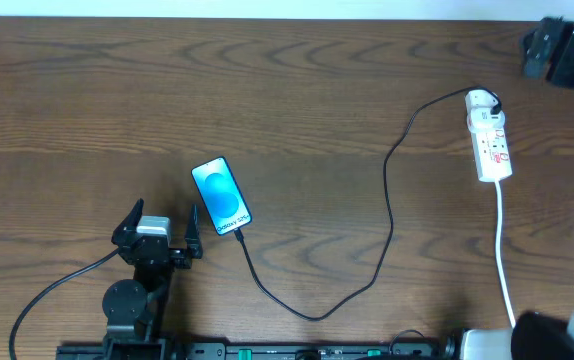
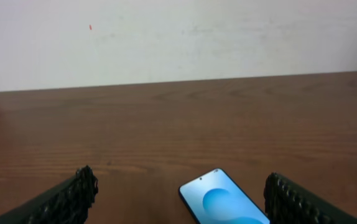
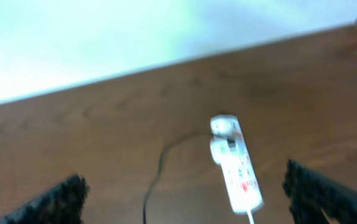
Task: Plug charger to phone and switch on socket
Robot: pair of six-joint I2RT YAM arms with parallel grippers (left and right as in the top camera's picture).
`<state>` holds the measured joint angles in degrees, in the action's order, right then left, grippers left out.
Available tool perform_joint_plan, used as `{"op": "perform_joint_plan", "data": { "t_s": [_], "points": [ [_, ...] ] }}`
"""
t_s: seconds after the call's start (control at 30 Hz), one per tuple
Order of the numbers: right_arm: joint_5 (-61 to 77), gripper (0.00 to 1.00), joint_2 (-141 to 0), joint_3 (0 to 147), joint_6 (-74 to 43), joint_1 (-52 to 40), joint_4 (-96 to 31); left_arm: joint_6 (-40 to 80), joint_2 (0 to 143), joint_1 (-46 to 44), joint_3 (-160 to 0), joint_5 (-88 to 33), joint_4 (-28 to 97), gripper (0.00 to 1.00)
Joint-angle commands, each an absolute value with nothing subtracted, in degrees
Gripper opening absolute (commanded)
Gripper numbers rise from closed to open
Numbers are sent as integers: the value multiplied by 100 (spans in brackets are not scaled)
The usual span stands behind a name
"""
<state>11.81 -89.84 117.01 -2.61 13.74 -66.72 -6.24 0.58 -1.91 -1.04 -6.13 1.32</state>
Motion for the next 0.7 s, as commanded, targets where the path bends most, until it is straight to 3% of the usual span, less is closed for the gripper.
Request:
{"op": "perform_joint_plan", "data": {
  "t_s": [0.0, 0.23, 0.67],
  "points": [
    [1531, 99, -8372, 10425, -344, 1339, -5990, -683, 23, -167, -23, -794, 344, 88],
    [1667, 99, -7028, 7439, -340, 1024, -3330, -683, 23, -167, -23, -794, 344, 87],
    [902, 99, -5312, 3885, -344, 137, 156, -683, 23, -167, -23, -794, 344, 88]
  ]
}}
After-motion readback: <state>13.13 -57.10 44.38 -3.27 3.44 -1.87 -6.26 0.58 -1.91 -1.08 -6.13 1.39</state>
